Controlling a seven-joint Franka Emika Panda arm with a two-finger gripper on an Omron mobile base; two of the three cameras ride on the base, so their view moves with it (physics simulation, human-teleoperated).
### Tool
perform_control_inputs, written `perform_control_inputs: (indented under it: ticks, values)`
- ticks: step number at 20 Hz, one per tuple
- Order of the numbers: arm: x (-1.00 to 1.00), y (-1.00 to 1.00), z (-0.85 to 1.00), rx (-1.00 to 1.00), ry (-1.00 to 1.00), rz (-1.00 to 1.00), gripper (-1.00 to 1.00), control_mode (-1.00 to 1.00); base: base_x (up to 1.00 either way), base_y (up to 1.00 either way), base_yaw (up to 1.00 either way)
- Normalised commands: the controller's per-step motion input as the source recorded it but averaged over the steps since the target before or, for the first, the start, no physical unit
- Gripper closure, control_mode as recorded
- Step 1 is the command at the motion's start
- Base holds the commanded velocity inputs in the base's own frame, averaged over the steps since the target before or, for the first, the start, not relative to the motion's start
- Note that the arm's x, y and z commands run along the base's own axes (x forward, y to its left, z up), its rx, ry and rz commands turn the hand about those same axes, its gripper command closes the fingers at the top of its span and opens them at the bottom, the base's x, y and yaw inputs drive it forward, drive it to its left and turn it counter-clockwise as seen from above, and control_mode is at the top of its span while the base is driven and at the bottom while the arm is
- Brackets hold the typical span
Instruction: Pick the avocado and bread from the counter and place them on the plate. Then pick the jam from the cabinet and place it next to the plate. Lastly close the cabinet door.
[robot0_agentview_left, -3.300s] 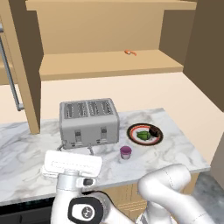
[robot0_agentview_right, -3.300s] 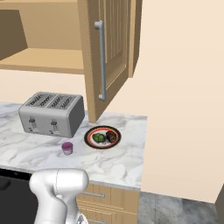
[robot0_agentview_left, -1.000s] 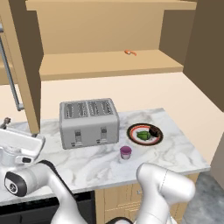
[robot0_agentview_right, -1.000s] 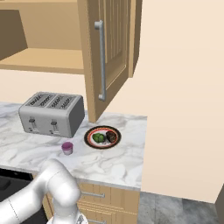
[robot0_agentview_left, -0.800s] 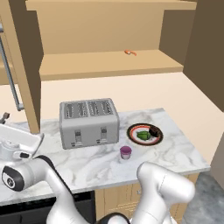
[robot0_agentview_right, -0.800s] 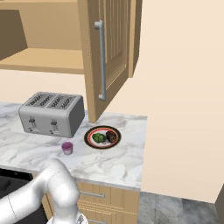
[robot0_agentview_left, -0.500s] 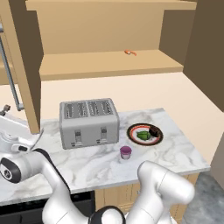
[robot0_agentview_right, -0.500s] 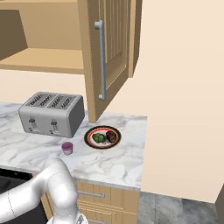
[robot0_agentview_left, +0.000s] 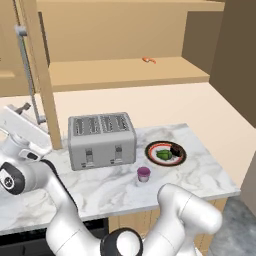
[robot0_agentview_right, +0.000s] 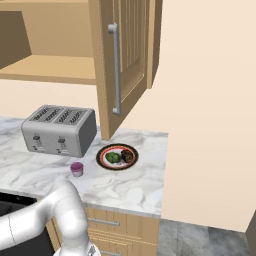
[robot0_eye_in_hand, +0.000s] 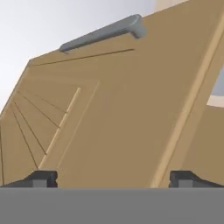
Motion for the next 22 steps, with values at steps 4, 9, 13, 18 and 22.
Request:
perform_control_inputs:
  ticks: [4,9,13,18,22]
  values:
    - [-0.22,-0.91,0.69,0.21,-0.05,0.1,-1.0,-1.0,0.0,0.0,0.0]
    - [-0.22,-0.99,0.73,0.23,-0.02,0.15,-1.0,-1.0,0.0,0.0,0.0]
    - [-0.12,-1.0,0.7,0.25,0.0,0.21,-1.0,-1.0,0.0,0.0,0.0]
    - [-0.11,-1.0,0.65,0.25,0.0,0.24,-1.0,-1.0,0.0,0.0,0.0]
    - [-0.06,-1.0,0.56,0.24,0.0,0.26,-1.0,-1.0,0.0,0.0,0.0]
